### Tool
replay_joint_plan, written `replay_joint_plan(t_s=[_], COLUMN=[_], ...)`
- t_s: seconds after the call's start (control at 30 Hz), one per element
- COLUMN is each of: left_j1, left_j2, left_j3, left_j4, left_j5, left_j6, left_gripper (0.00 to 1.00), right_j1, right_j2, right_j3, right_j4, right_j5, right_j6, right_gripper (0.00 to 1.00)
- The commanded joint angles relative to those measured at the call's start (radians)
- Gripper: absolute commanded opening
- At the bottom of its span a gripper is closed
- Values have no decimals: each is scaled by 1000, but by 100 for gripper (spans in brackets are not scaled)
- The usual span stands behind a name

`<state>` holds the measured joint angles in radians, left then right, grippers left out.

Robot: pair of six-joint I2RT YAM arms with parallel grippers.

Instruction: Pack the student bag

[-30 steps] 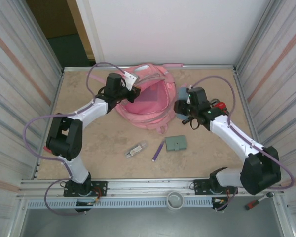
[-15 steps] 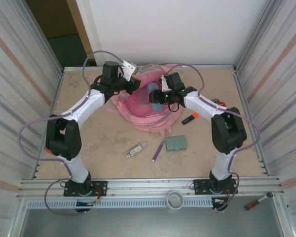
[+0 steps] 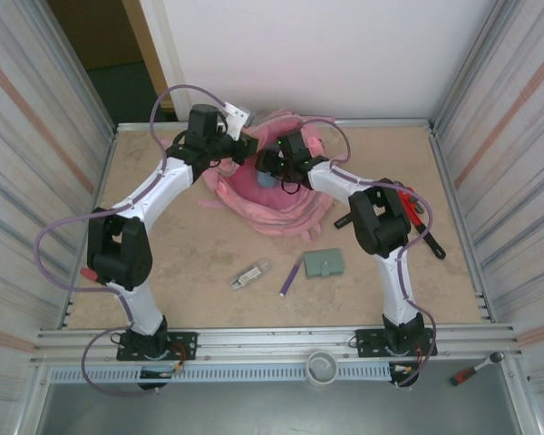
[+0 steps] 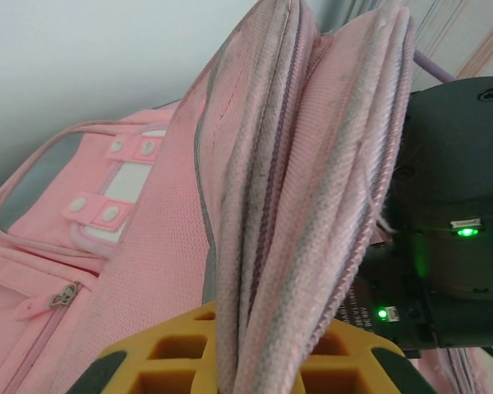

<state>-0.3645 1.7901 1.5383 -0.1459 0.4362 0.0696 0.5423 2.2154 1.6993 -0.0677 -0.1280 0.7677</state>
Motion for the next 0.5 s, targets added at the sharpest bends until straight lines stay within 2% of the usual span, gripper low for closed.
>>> replay_joint_plan(t_s=[0.0,0.1,0.2,0.33,0.47], left_j1=[-8,-8,-7,-7,-1], left_j2=[-20,-11,-2,6,3], left_j3=[81,79,79,67,17], left_j4=[152,145,148,148,160], left_j5=[71,36,28,17,19], left_j6=[-22,-22,-31,-28,-28], left_gripper=[0,0,0,0,0], right_j1=[9,-4,-16,-42,-34], right_j2=[-8,-89,-167,-285,-519], right_j3=[0,-111,-194,-320,-482], right_j4=[157,219,208,141,-150], right_j5=[-74,-129,-162,-207,-22], right_j6=[39,26,-5,-48,-252], right_gripper=[73,79,85,80,83])
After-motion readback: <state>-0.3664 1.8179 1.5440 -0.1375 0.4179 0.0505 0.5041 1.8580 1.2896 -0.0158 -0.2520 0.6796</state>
